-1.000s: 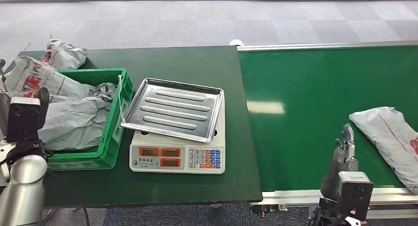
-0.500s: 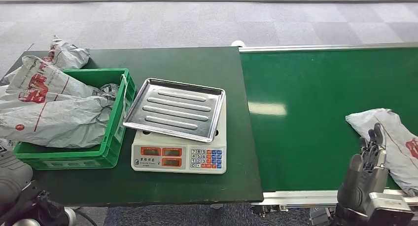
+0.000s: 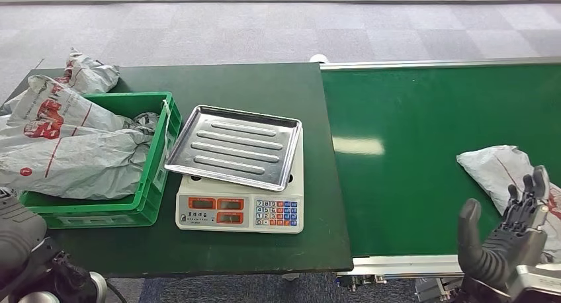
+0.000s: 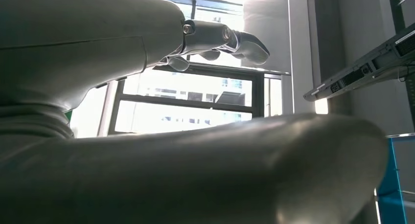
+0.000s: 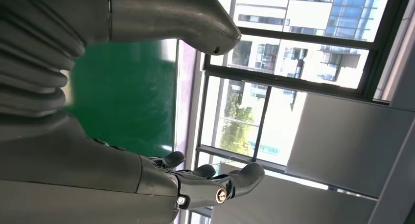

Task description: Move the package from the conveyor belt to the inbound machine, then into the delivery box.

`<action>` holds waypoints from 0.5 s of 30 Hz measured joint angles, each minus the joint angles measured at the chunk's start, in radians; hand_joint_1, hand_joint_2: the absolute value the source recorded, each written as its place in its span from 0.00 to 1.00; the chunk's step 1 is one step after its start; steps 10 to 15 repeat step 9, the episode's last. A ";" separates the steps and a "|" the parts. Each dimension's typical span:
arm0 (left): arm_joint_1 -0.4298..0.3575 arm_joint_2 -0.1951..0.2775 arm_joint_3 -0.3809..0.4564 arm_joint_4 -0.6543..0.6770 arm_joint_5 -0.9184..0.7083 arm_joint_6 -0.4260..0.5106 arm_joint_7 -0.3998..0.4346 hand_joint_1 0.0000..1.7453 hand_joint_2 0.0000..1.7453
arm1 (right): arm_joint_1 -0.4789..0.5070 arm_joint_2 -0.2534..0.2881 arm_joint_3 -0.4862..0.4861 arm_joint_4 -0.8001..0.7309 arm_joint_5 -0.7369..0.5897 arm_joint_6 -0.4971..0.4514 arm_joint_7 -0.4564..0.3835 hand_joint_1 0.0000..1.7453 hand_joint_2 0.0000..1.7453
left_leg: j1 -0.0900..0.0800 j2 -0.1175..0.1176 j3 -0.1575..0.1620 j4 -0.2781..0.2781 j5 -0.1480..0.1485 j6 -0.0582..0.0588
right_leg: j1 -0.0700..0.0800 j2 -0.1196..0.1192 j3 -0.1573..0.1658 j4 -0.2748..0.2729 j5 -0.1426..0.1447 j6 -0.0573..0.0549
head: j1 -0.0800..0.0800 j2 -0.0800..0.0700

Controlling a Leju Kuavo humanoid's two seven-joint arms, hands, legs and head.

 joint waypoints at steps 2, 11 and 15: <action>-0.010 -0.002 0.000 0.011 -0.008 0.005 0.005 0.00 0.00 | 0.000 0.000 -0.001 -0.001 0.005 -0.005 0.000 0.00 1.00 | 0.000 0.000 0.000 0.000 0.000 0.000 | 0.000 0.000 0.000 0.000 0.000 0.000 | 0.000 0.000; -0.032 -0.008 0.000 0.045 -0.035 0.058 0.005 0.00 0.00 | 0.001 0.000 -0.001 -0.001 0.022 -0.016 0.008 0.00 1.00 | 0.000 0.000 0.000 0.000 0.000 0.000 | 0.000 0.000 0.000 0.000 0.000 0.000 | 0.000 0.000; -0.032 -0.008 0.000 0.045 -0.035 0.058 0.005 0.00 0.00 | 0.001 0.000 -0.001 -0.001 0.022 -0.016 0.008 0.00 1.00 | 0.000 0.000 0.000 0.000 0.000 0.000 | 0.000 0.000 0.000 0.000 0.000 0.000 | 0.000 0.000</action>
